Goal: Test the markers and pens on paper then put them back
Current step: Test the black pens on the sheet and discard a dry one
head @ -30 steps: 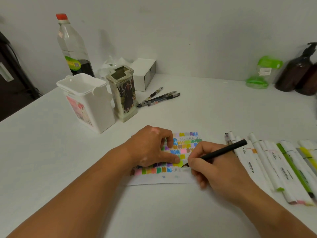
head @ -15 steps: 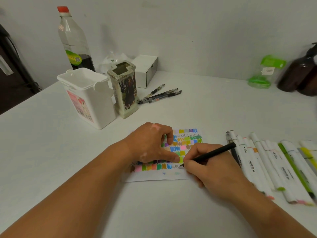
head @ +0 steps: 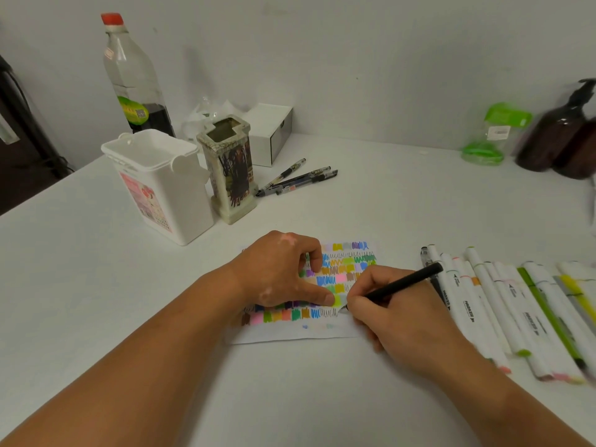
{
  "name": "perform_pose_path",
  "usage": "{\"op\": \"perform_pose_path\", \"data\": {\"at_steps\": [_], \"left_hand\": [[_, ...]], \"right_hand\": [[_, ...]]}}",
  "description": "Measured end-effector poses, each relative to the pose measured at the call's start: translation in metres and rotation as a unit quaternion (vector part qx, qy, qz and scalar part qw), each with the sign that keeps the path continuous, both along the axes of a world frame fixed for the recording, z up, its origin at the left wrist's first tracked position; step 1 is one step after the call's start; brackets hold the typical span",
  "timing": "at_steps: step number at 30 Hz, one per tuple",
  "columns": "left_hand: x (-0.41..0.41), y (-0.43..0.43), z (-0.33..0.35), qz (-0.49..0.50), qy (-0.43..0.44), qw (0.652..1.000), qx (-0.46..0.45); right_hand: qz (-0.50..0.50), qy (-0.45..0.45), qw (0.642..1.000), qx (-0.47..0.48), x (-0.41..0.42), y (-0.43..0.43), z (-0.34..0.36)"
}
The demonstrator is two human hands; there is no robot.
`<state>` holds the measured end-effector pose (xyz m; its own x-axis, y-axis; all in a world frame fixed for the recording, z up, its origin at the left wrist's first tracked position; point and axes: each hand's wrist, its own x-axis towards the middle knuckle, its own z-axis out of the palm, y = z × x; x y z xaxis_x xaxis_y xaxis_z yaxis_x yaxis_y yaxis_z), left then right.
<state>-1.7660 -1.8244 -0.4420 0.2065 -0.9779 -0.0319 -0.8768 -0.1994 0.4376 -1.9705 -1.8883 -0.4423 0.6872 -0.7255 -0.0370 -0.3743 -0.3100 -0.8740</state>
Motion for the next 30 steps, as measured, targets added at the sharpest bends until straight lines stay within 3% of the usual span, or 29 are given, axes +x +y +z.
{"op": "perform_pose_path", "data": {"at_steps": [10, 13, 17, 23, 30], "left_hand": [[-0.001, 0.000, 0.000, 0.002, 0.001, 1.000, 0.007], [0.000, 0.001, 0.001, 0.009, 0.016, 1.000, -0.010], [0.002, 0.000, 0.003, 0.050, 0.084, 0.990, -0.105], [-0.007, 0.003, 0.006, 0.036, 0.187, 0.966, -0.174], [-0.020, 0.003, 0.008, 0.007, 0.284, 0.942, -0.180]], "right_hand": [[-0.020, 0.014, 0.999, -0.042, -0.002, -0.003, -0.001], [-0.076, -0.066, 0.994, -0.046, -0.004, -0.008, 0.002], [-0.097, -0.188, 0.976, 0.048, -0.011, -0.017, 0.009], [-0.094, -0.245, 0.960, 0.101, -0.015, -0.026, 0.014], [-0.090, -0.335, 0.921, 0.180, -0.019, -0.030, 0.018]]}}
